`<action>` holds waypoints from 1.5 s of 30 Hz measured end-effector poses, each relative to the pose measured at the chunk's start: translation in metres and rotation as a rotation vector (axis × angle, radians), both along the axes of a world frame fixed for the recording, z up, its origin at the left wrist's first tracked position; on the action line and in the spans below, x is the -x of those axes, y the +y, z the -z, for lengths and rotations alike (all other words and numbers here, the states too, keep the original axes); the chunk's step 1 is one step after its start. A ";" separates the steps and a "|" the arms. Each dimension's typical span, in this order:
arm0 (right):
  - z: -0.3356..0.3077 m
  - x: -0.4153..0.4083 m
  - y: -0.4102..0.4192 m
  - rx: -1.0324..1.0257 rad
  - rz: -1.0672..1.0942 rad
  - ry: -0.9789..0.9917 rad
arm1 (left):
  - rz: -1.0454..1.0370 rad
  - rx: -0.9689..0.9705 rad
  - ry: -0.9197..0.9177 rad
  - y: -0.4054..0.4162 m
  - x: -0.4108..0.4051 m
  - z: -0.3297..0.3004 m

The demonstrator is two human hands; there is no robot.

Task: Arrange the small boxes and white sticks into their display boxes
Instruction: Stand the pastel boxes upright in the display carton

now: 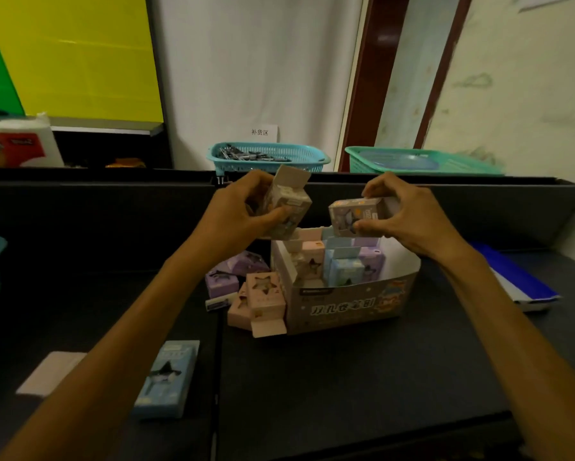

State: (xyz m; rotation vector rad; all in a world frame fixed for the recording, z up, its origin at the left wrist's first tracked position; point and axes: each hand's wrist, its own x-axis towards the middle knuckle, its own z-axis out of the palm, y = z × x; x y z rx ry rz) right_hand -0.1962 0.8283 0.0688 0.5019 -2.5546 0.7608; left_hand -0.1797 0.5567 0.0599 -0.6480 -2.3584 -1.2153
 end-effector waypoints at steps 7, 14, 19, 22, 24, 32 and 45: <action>0.002 0.016 0.029 0.046 -0.026 -0.029 | 0.107 0.013 -0.096 0.037 0.010 0.000; 0.007 0.030 0.049 0.099 -0.071 0.003 | 0.093 0.244 -0.178 0.058 0.018 0.004; 0.011 0.038 0.047 0.138 -0.164 0.037 | 0.051 0.418 -0.213 0.060 0.025 0.007; 0.016 0.043 0.043 0.166 -0.207 0.043 | 0.011 0.528 -0.252 0.060 0.029 0.011; 0.019 0.045 0.041 0.176 -0.219 0.041 | -0.028 0.619 -0.272 0.060 0.032 0.016; 0.031 0.050 0.038 0.166 -0.265 0.010 | -0.201 0.915 -0.327 0.073 0.030 0.018; 0.034 0.045 0.038 0.171 -0.287 -0.016 | -0.281 1.208 -0.233 0.080 0.027 0.017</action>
